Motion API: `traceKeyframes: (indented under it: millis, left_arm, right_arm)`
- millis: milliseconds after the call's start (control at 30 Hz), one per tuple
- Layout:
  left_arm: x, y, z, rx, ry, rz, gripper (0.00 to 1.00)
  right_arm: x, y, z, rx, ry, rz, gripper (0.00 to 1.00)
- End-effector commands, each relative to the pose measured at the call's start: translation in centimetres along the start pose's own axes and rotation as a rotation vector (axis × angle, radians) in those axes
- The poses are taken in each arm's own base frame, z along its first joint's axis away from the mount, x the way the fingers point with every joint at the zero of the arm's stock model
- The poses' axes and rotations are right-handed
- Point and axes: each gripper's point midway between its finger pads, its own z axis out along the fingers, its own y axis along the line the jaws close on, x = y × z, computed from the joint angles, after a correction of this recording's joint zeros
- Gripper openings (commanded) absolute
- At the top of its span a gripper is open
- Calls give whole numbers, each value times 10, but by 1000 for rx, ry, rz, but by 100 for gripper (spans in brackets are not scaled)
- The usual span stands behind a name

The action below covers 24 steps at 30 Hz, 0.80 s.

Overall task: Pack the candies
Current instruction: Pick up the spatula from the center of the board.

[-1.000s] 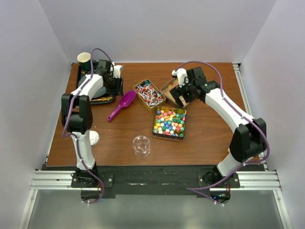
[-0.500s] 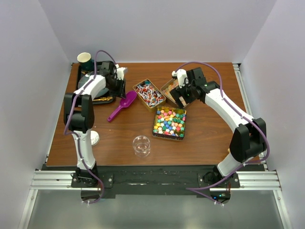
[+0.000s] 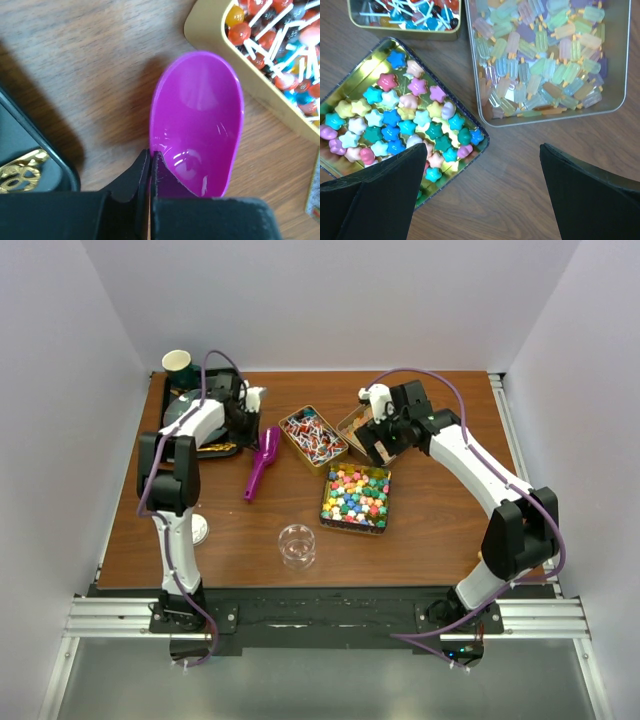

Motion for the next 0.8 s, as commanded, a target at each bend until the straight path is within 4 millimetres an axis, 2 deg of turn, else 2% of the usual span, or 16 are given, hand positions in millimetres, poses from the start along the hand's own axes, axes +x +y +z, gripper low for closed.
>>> traceKeyframes:
  millis: [0, 67, 100, 133, 233, 267, 300, 333, 400, 500, 533, 567, 633, 667, 700, 767]
  left_arm:
    - [-3, 6, -18, -59, -34, -88, 0]
    - [4, 18, -29, -142, -40, -190, 0]
    - [1, 20, -45, -174, -74, -223, 0]
    - [5, 27, -51, -227, -79, -256, 0]
    - [19, 31, -75, -322, -96, -409, 0]
    - [21, 35, -82, -365, -109, -442, 0]
    - [21, 36, -94, -388, -134, -475, 0]
    - [21, 40, -100, -415, -148, -516, 0]
    - [13, 36, -109, -401, -186, -595, 0]
    - [-11, 32, -123, -388, -262, -664, 0]
    - [-20, 29, -128, -373, -293, -701, 0]
    - [-24, 27, -133, -366, -311, -719, 0]
    - [-33, 18, -136, -314, -324, -748, 0]
    - [-35, 15, -137, -298, -328, -757, 0]
    - [-37, 13, -139, -287, -333, -766, 0]
    - [-35, 7, -139, -257, -328, -786, 0]
  right_arm:
    - [-48, 11, -17, -22, -117, -97, 99]
    - [-57, 17, -18, -35, -133, -113, 99]
    - [-68, 23, -22, -43, -158, -125, 99]
    - [-73, 28, -21, -56, -170, -132, 98]
    - [-99, 47, -28, -75, -268, -178, 97]
    - [-106, 61, -30, -87, -301, -207, 97]
    - [-115, 66, -28, -77, -355, -222, 97]
    - [-123, 72, -35, -68, -405, -235, 96]
    - [-136, 95, -33, -70, -512, -271, 96]
    - [-157, 126, -37, -77, -637, -295, 95]
    - [-160, 135, -35, -88, -648, -299, 93]
    - [-160, 153, -26, -119, -641, -307, 92]
    - [-174, 169, -28, -142, -686, -318, 89]
    - [-172, 184, -19, -165, -679, -335, 89]
    - [-180, 190, -21, -171, -708, -338, 89]
    - [-182, 206, -16, -199, -713, -347, 89]
